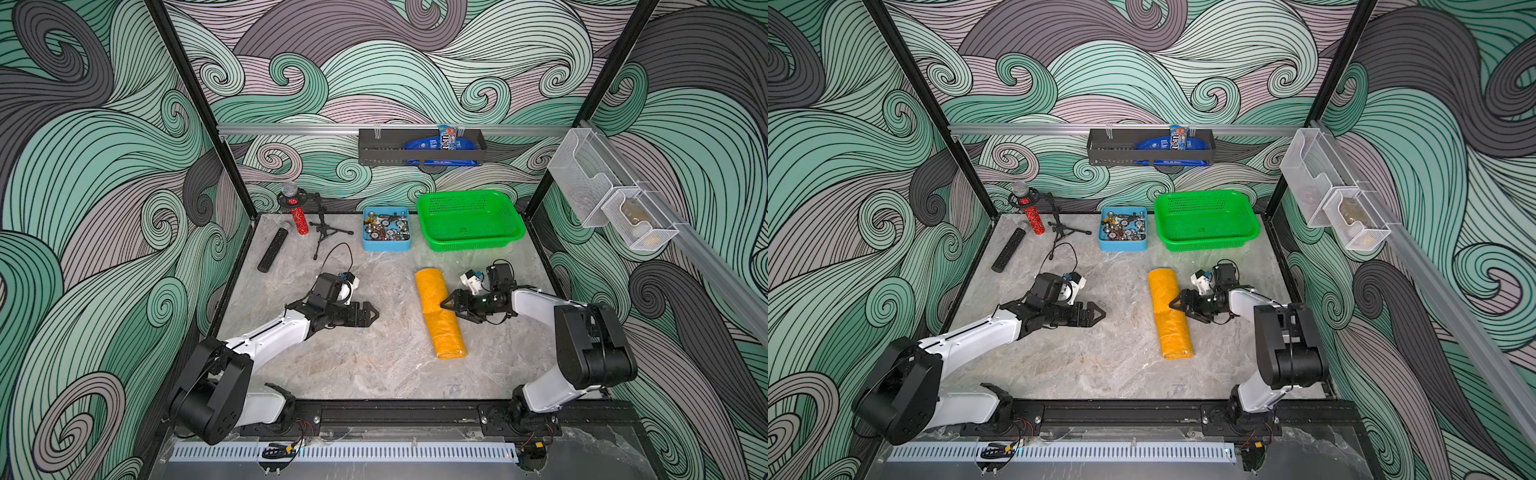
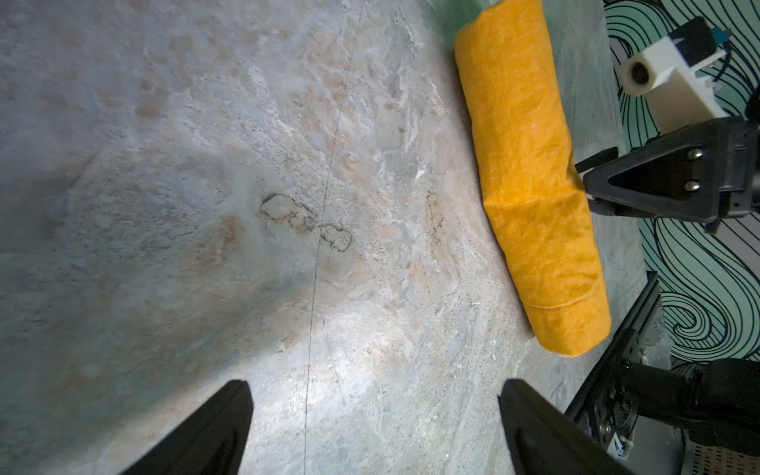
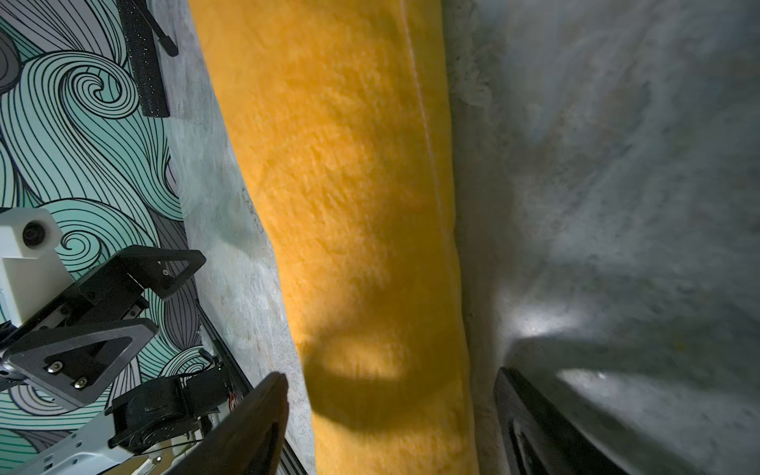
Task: Roll up the pillowcase
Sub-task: Pick up the pillowcase at the center of the board.
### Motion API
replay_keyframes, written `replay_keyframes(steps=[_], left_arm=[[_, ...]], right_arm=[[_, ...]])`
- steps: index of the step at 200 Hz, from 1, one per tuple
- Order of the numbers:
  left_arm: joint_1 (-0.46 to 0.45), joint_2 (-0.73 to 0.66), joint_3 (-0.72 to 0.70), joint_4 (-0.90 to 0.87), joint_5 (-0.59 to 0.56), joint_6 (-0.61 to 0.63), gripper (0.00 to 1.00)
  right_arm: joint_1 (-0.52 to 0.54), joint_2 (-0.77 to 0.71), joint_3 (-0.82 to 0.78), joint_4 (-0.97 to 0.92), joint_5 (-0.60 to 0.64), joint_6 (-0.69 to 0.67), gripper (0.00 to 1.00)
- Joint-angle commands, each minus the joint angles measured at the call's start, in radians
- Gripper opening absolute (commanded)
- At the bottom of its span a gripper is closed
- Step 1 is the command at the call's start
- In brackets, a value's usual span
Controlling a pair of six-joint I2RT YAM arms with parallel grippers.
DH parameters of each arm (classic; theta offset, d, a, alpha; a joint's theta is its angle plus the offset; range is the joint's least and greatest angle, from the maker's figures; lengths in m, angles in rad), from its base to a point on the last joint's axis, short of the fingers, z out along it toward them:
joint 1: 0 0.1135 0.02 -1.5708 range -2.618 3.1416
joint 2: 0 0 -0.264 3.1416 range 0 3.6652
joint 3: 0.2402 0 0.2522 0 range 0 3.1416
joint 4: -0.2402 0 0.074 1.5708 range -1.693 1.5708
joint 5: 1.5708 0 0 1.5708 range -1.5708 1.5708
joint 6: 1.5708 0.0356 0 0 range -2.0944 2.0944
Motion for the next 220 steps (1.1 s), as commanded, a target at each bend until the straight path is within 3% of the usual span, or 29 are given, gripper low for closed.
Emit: replay_keyframes(steps=[1,54,122,156,187,220], left_arm=[[0.006,0.018,0.045,-0.024,0.007,0.016,0.97],[0.006,0.038,0.055,-0.035,0.004,0.026,0.97],[0.006,0.062,0.063,-0.050,0.005,0.038,0.97],[0.006,0.069,0.070,-0.051,0.005,0.037,0.97],[0.006,0.078,0.094,-0.060,0.004,0.036,0.97],[0.006,0.087,0.132,-0.071,0.001,0.039,0.97]], right_arm=[[0.005,0.038,-0.013,0.092,-0.087,0.031,0.79],[0.013,0.139,-0.035,0.217,-0.165,0.101,0.71],[0.025,0.184,-0.068,0.350,-0.228,0.175,0.36],[0.029,0.152,-0.069,0.423,-0.267,0.249,0.17],[0.025,0.078,-0.043,0.424,-0.266,0.313,0.09],[-0.013,-0.029,0.005,0.438,-0.245,0.416,0.06]])
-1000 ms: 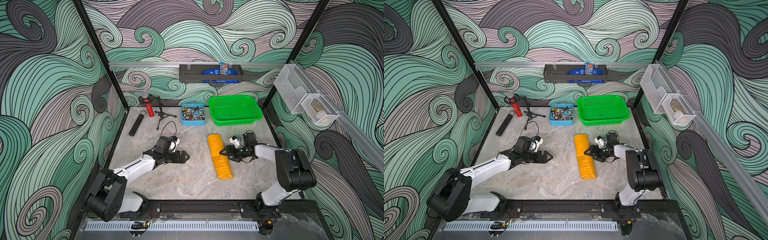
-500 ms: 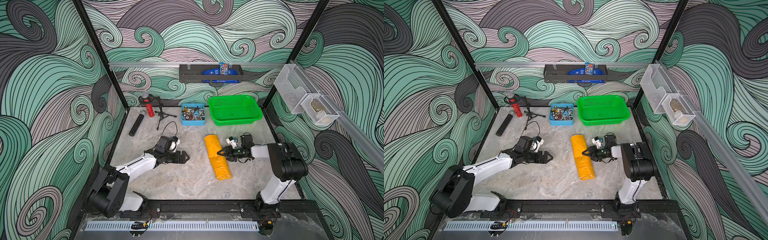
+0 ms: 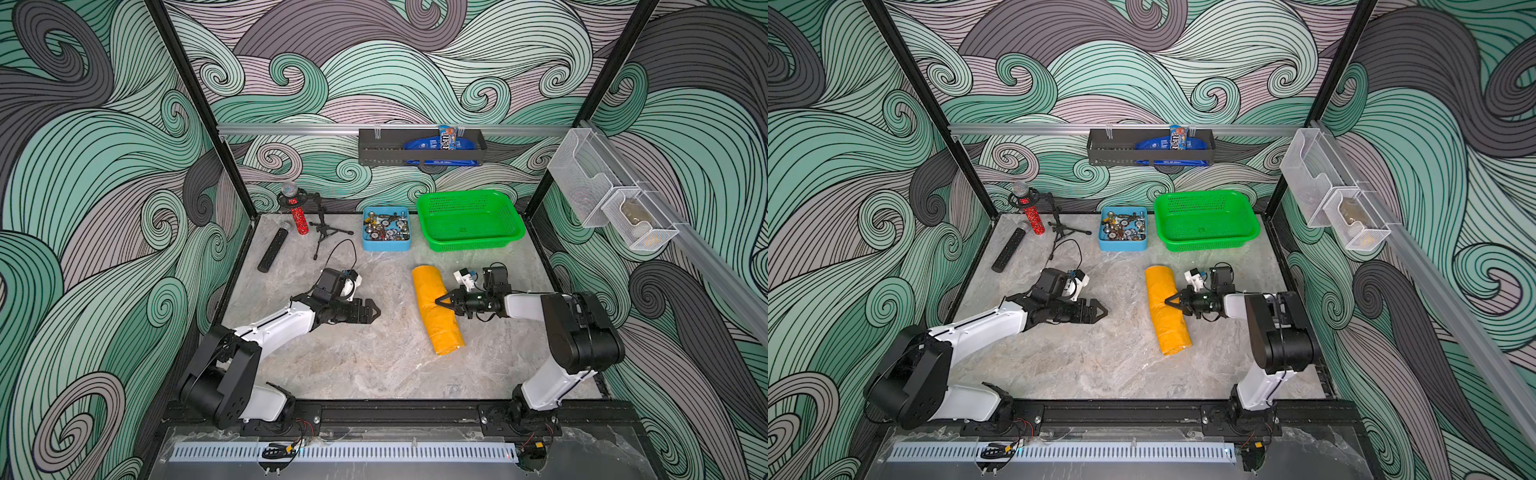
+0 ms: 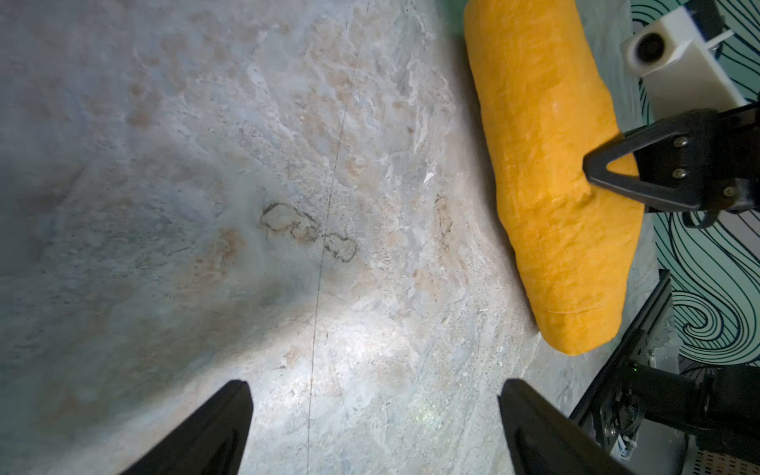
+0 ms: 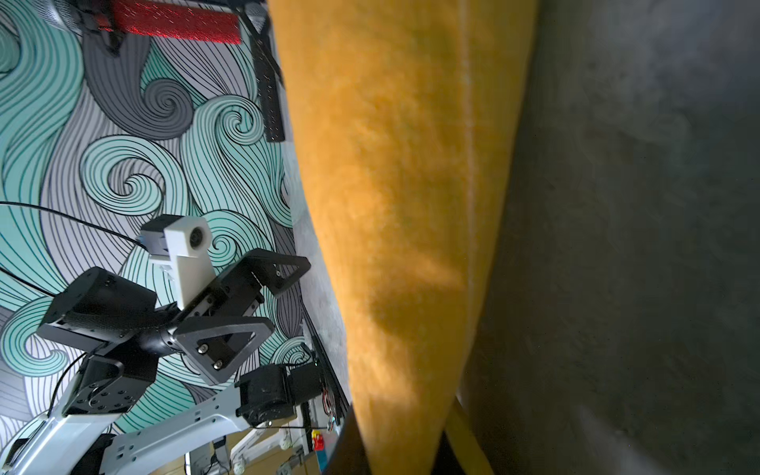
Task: Roll up the pillowcase
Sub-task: Pick up the pillowcase at the center of the board, then place the pillowcase in the bin.
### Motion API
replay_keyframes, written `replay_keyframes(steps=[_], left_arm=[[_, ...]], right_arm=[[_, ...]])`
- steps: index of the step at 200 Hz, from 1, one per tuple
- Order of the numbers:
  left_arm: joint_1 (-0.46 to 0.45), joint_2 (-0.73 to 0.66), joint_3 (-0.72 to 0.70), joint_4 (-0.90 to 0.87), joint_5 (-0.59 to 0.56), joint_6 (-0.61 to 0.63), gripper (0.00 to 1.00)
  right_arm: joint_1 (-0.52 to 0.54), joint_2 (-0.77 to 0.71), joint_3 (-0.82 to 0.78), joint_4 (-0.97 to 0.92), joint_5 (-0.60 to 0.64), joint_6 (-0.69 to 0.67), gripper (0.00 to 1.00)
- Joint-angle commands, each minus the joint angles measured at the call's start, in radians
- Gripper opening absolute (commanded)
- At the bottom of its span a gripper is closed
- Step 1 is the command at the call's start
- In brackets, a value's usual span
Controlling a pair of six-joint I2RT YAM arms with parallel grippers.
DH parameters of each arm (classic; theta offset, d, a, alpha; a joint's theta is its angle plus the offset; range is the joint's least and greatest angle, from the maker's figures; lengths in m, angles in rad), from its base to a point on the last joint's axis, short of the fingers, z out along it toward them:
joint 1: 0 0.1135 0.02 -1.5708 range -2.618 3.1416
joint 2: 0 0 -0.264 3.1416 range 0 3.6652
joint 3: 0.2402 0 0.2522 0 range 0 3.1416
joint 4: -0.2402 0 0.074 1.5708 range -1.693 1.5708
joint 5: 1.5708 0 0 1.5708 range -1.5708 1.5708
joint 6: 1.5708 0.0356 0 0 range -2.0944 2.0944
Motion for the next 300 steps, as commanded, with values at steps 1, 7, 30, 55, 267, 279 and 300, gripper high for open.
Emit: replay_keyframes(steps=[1,7,30,55,267,279,300], left_arm=[[0.006,0.012,0.053,-0.022,0.002,0.019,0.97],[0.006,0.015,0.062,-0.022,0.002,0.018,0.97],[0.007,0.039,0.091,-0.020,0.005,0.014,0.97],[0.006,0.065,0.126,-0.020,0.004,0.014,0.97],[0.009,0.156,0.222,-0.013,0.014,0.022,0.97],[0.010,0.159,0.216,-0.011,0.015,0.024,0.97],[0.012,0.163,0.213,-0.014,0.017,0.025,0.97]], right_arm=[[-0.028,-0.086,0.062,0.053,-0.013,0.107,0.06],[-0.036,-0.106,0.078,0.067,-0.003,0.139,0.06],[-0.057,-0.155,0.158,0.152,0.050,0.293,0.06],[-0.078,-0.165,0.210,0.376,0.180,0.570,0.07],[0.010,0.693,1.050,0.361,1.210,1.301,0.16],[0.009,0.737,1.121,0.310,1.219,1.307,0.15],[0.012,0.793,1.222,0.220,1.232,1.321,0.15]])
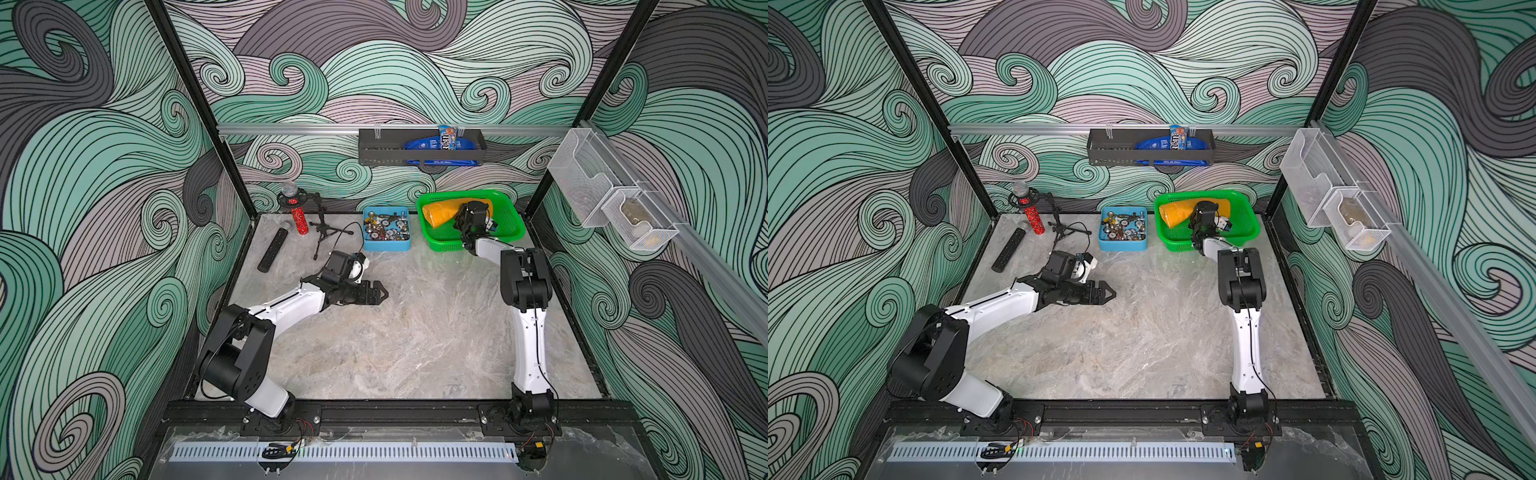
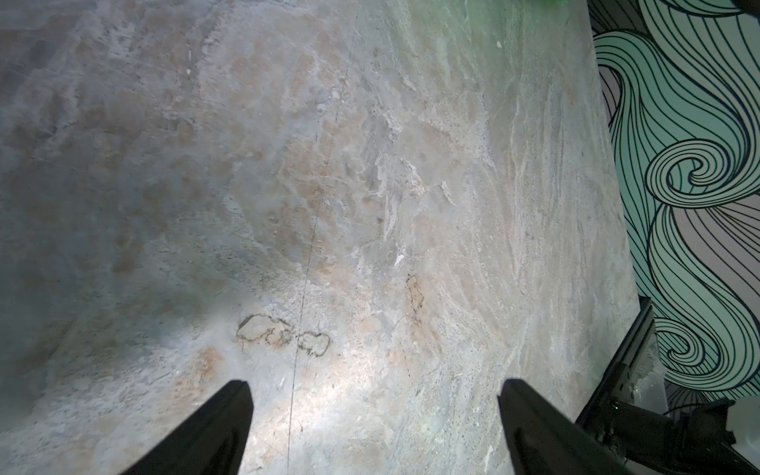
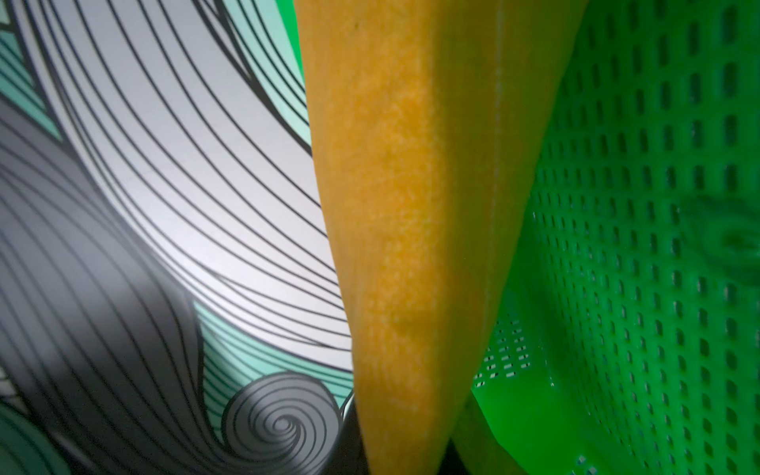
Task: Roll up the pillowcase
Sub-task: Place the pillowcase in the bin.
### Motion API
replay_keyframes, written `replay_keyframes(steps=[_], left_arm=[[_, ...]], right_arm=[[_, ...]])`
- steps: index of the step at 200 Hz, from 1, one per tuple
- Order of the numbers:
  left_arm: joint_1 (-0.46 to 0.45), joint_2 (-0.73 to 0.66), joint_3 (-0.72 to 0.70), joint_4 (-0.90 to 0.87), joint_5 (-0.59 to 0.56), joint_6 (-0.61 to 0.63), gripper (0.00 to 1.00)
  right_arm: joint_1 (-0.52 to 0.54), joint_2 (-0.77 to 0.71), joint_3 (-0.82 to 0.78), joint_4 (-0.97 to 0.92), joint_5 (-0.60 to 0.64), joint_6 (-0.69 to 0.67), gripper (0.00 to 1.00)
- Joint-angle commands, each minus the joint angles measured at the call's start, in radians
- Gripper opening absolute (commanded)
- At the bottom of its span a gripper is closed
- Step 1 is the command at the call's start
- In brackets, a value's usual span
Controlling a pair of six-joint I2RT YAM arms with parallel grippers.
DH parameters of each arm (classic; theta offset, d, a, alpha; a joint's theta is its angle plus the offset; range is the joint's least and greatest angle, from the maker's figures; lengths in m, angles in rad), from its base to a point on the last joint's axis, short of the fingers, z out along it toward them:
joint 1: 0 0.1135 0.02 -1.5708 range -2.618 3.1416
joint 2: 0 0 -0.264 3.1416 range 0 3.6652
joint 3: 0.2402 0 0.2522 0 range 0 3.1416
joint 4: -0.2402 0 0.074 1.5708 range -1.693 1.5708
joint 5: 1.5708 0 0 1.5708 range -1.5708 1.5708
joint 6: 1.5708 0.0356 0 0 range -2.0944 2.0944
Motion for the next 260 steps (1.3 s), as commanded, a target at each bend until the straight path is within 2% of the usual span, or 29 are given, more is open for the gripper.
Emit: replay_keyframes(steps=[1,93,122,145,157,213,260], left_arm=[[0.010,0.012,0.021,-0.008,0.013,0.023,0.97],[0.022,0.033,0.026,-0.019,0.016,0.048,0.97],[0.025,0.046,0.031,-0.017,0.027,0.048,0.97],[0.026,0.057,0.042,-0.014,0.034,0.049,0.97],[0.026,0.062,0.046,-0.013,0.038,0.050,0.97],[0.026,0.089,0.058,0.001,0.061,0.058,0.97],[0.026,0.104,0.063,0.012,0.077,0.061,0.97]], right_arm=[[0.000,0.031,0.114,-0.101,0.057,0.030,0.15],[-0.021,0.214,0.400,-0.364,0.052,-0.006,0.24],[-0.031,0.256,0.502,-0.495,0.024,-0.042,0.37],[-0.037,0.249,0.508,-0.521,0.005,-0.092,0.55],[-0.040,0.237,0.509,-0.549,-0.003,-0.129,0.60],[-0.044,0.120,0.448,-0.655,-0.056,-0.248,0.72],[-0.035,0.031,0.386,-0.690,-0.075,-0.289,0.77]])
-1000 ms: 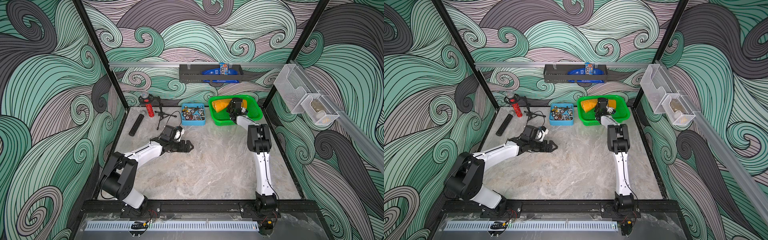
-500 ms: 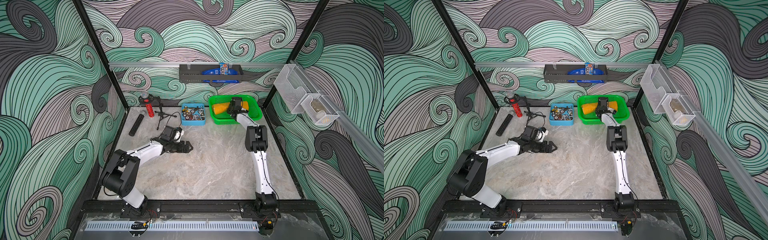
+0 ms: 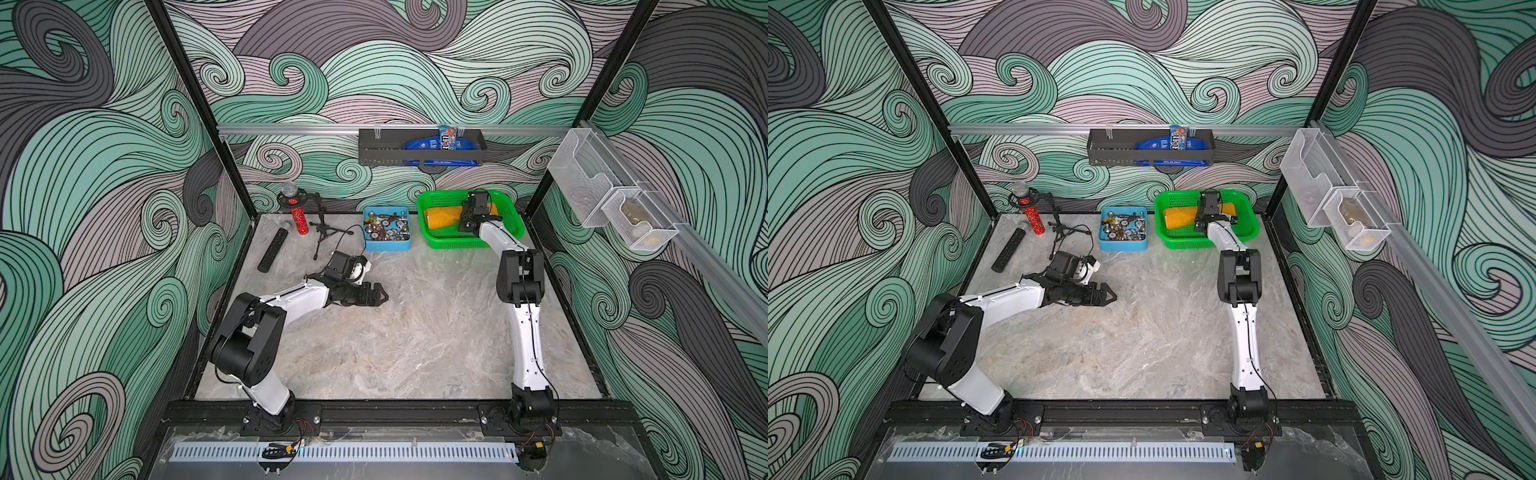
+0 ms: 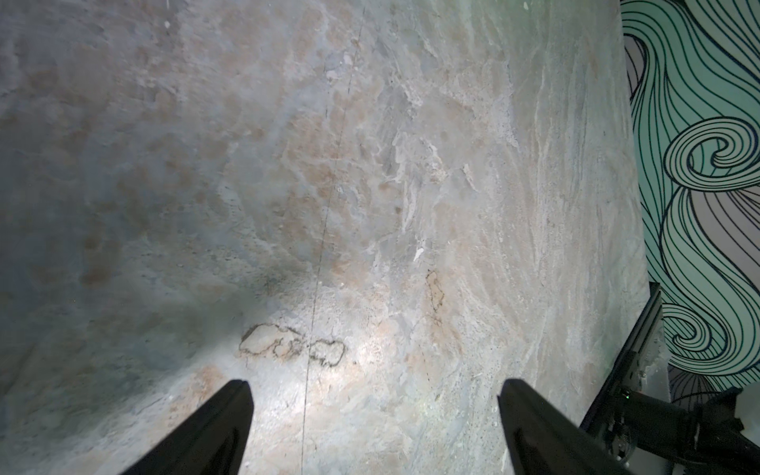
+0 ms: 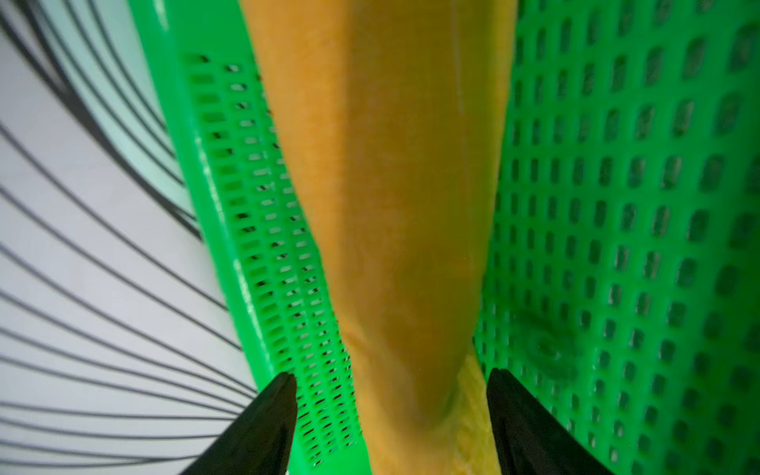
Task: Roll up the pillowcase
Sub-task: Place the pillowcase in the bin.
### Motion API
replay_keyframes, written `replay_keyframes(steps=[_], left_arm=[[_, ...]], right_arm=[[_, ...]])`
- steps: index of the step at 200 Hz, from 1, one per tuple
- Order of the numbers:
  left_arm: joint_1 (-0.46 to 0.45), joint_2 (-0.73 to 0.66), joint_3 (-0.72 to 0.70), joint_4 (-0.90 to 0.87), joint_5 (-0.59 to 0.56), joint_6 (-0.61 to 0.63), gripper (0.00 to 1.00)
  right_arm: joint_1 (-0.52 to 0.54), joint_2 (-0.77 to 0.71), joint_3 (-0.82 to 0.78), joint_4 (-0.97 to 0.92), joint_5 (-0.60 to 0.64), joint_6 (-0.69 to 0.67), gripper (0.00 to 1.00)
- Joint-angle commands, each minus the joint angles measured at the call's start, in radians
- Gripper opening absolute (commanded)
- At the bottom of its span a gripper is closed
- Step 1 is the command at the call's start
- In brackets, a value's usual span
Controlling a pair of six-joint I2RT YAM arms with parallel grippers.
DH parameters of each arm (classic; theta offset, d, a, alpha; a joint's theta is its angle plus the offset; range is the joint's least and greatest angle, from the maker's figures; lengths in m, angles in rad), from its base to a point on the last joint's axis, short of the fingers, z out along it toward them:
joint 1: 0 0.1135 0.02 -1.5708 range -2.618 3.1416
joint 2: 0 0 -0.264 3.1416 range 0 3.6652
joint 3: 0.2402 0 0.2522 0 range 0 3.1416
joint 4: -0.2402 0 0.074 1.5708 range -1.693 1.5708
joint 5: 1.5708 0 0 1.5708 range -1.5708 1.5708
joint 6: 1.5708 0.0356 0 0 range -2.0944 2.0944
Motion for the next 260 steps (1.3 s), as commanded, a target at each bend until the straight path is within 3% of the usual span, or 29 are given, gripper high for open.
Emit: replay_keyframes(steps=[1,46,112,156,187,216,260], left_arm=[[0.008,0.007,0.040,0.010,0.029,0.020,0.97],[0.008,0.007,0.019,0.035,0.042,0.013,0.97],[0.010,0.001,-0.001,0.029,0.038,0.025,0.97],[0.014,-0.001,-0.004,0.019,0.030,0.025,0.97],[0.014,0.002,0.023,-0.001,0.021,0.029,0.97],[0.016,-0.017,0.038,-0.017,-0.021,0.031,0.97],[0.052,-0.106,0.027,-0.013,-0.197,0.032,0.97]], right_arm=[[0.004,-0.086,-0.022,-0.029,-0.025,-0.054,0.77],[0.018,-0.155,-0.070,0.041,-0.106,-0.137,0.74],[-0.026,0.086,0.099,0.194,-0.296,-0.193,0.67],[-0.046,0.133,0.090,0.145,-0.259,-0.243,0.66],[-0.055,0.156,0.144,0.144,-0.307,-0.282,0.67],[-0.066,0.088,0.165,0.145,-0.367,-0.363,0.69],[-0.073,-0.198,-0.167,0.163,-0.499,-0.548,0.75]])
